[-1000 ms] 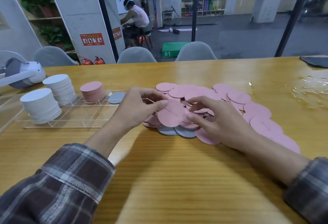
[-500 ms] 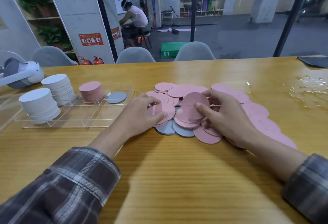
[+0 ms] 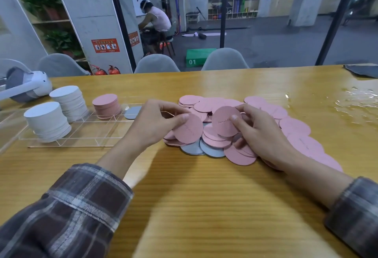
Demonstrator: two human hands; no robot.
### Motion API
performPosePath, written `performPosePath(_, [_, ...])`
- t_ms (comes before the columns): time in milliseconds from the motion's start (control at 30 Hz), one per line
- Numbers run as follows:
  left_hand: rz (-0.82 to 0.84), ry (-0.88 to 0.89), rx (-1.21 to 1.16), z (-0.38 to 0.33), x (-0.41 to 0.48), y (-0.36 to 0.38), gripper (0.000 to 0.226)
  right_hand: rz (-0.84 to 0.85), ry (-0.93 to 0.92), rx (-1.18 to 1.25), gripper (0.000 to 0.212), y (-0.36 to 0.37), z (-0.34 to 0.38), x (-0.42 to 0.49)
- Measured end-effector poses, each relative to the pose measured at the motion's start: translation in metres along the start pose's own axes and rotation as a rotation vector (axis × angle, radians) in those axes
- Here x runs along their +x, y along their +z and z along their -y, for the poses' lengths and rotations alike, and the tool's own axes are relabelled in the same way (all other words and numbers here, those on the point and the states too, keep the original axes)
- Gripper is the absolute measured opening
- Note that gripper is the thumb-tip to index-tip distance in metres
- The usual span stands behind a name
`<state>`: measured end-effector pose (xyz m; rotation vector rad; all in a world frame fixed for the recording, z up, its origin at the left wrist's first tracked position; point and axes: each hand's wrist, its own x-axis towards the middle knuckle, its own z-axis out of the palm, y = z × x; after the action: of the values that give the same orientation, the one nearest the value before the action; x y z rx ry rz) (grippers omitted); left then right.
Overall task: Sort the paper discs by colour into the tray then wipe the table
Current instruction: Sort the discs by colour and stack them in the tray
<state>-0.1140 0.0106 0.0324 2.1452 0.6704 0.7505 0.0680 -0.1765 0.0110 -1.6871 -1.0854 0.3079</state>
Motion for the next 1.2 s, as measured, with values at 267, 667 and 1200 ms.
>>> performPosePath(267, [0.069, -0.156, -0.483, -0.008, -0.009, 0.022, 0.012, 0.087, 0.076, 0.148, 0.021, 0.006, 0.008, -0.001])
performPosePath(667, [0.005, -0.176, -0.352, -0.015, -0.017, 0.043, 0.024, 0.213, 0.086, 0.275, 0.017, 0.006, 0.013, -0.005])
performPosePath(1200, [0.079, 0.041, 0.407, 0.011, -0.003, 0.014, 0.039, -0.05, -0.114, -0.133, 0.015, 0.0, -0.004, 0.003])
